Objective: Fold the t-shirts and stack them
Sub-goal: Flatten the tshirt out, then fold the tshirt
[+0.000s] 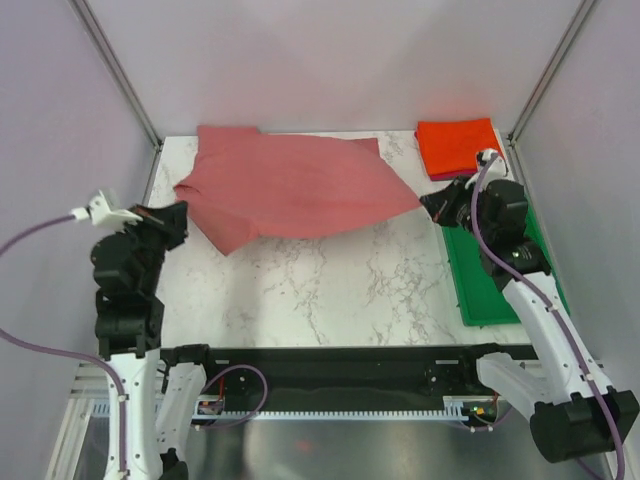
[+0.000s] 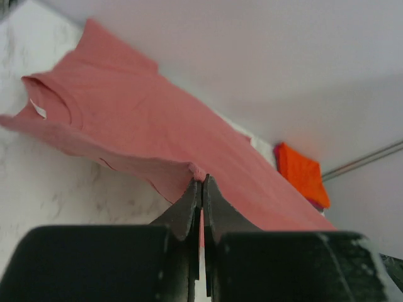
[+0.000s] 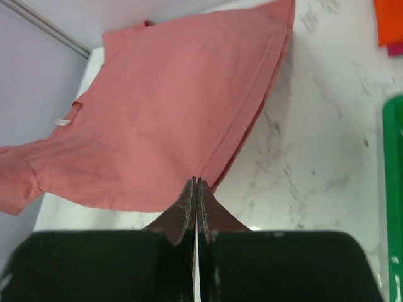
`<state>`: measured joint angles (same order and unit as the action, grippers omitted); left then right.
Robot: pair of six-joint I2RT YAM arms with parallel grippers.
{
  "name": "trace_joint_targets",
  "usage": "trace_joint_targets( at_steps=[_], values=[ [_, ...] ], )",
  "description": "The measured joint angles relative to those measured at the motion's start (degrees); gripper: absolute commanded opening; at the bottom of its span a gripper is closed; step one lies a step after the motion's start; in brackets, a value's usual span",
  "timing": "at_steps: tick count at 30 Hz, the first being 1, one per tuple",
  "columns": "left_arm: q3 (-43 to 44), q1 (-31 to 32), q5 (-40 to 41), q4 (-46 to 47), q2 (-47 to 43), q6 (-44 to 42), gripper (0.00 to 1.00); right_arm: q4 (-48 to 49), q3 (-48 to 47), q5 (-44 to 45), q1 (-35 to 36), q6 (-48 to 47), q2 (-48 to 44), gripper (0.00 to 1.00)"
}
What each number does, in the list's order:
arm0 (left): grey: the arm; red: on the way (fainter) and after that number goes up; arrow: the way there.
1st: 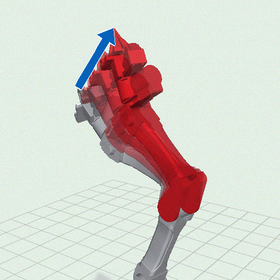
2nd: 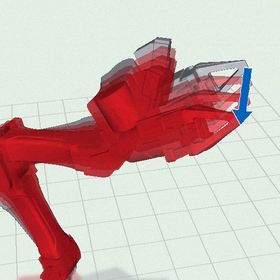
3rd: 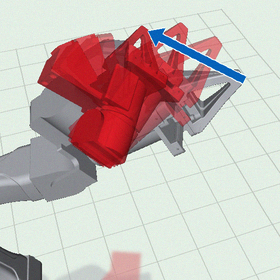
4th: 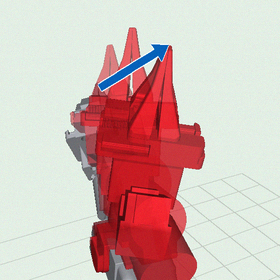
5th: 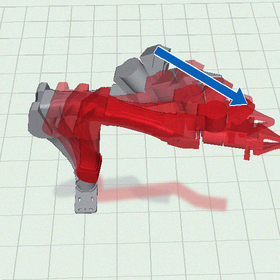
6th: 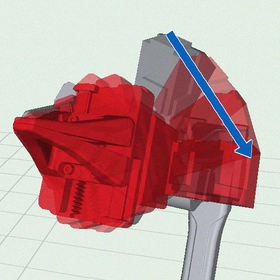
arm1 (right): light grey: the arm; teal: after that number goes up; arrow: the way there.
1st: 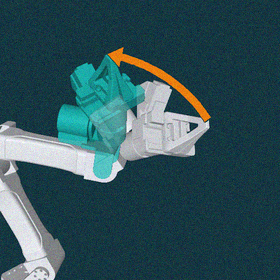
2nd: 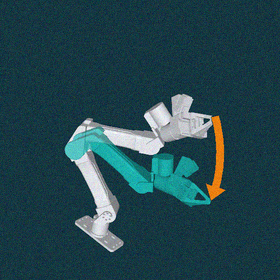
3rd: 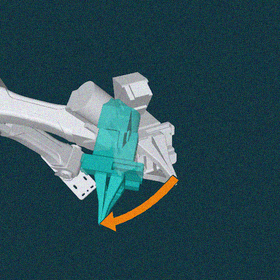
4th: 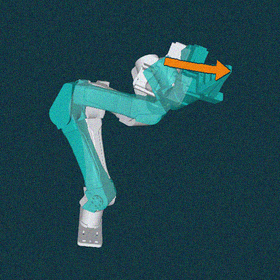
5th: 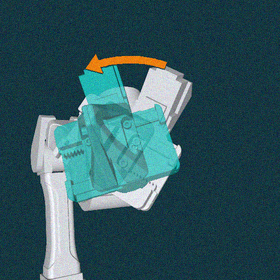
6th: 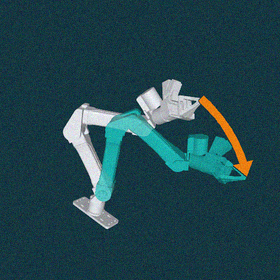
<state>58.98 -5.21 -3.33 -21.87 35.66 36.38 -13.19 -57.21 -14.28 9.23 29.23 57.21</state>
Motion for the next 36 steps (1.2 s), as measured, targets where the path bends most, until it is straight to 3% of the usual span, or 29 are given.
trace_joint_targets(
  at_steps=[4,7,14,22,27,30,36],
  values=[
    [-16.8,0.4,-0.4,-3.6,-8.4,2.5,0.02,-4.0,12.0,3.2,0.0,0.8,-4.7,0.0],
    [-23.5,0.5,-0.8,-6.4,-8.8,3.5,0.02,-6.9,19.2,5.4,0.0,2.4,-5.2,0.0],
    [-25.0,0.5,-1.3,-6.7,-7.1,4.2,0.02,-12.6,30.9,8.3,0.0,7.4,-12.2,0.0],
    [-23.3,0.5,-1.3,-6.3,-7.2,4.3,0.02,-14.0,32.7,10.3,0.0,10.2,-16.8,0.0],
    [-21.8,0.5,-1.0,-7.0,-2.8,4.9,0.02,-13.6,29.8,11.8,0.0,10.6,-8.8,0.0],
    [-18.2,0.8,9.4,-12.5,3.9,6.6,0.02,-11.5,25.2,11.8,0.0,10.4,0.0,0.0],
    [-10.3,0.5,16.5,-14.2,19.1,6.0,0.02,-7.3,15.3,11.2,0.0,8.7,14.3,0.0]
  ],
)
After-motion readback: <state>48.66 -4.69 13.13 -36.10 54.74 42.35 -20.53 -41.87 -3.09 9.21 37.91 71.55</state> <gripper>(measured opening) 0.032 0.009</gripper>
